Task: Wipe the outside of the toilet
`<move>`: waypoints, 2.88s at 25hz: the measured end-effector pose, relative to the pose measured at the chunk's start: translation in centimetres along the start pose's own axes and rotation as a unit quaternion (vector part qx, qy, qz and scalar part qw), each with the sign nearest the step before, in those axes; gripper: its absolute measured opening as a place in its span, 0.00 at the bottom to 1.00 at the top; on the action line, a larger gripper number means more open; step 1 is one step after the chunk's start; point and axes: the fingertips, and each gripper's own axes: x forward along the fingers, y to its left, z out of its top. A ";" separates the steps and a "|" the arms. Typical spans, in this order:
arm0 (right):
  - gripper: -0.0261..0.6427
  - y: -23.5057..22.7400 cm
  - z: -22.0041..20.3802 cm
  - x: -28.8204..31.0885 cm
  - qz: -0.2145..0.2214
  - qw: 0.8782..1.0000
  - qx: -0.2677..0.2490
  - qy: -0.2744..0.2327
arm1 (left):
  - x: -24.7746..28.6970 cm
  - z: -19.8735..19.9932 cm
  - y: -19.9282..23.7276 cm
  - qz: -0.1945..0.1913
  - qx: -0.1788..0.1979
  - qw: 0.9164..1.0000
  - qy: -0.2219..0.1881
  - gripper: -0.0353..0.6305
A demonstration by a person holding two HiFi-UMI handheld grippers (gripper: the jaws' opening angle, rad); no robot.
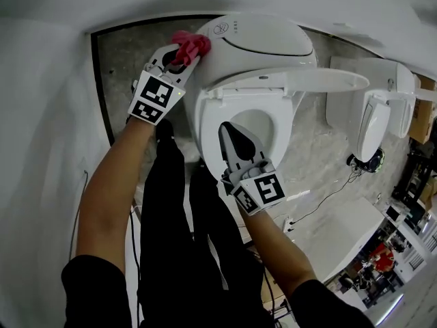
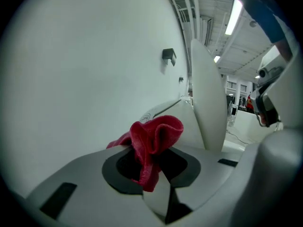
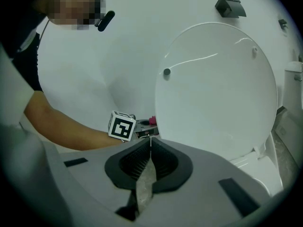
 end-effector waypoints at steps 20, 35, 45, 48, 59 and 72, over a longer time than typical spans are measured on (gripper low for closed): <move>0.09 -1.3 -6.3 -1.2 0.071 0.996 -0.037 0.031 | -4.2 -11.5 -9.2 0.056 -0.081 0.995 0.028 0.19; 0.09 -0.9 -14.9 -4.4 0.137 0.986 -0.060 0.079 | -7.3 -19.6 -20.8 0.093 -0.163 0.981 0.050 0.19; 0.09 0.0 -15.3 -3.1 0.135 0.988 -0.044 0.065 | -8.5 -23.7 -26.0 0.073 -0.231 0.968 0.060 0.19; 0.09 0.0 -15.3 -2.9 0.139 0.987 -0.049 0.070 | -9.0 -24.6 -28.0 0.064 -0.251 0.964 0.063 0.19; 0.09 -0.1 -14.3 -1.5 0.141 0.986 -0.064 0.064 | -10.1 -27.0 -36.3 0.006 -0.285 0.953 0.106 0.19; 0.09 0.9 -11.5 -2.7 0.135 0.986 -0.079 0.055 | -13.8 -24.7 -28.4 0.070 -0.286 0.951 0.099 0.19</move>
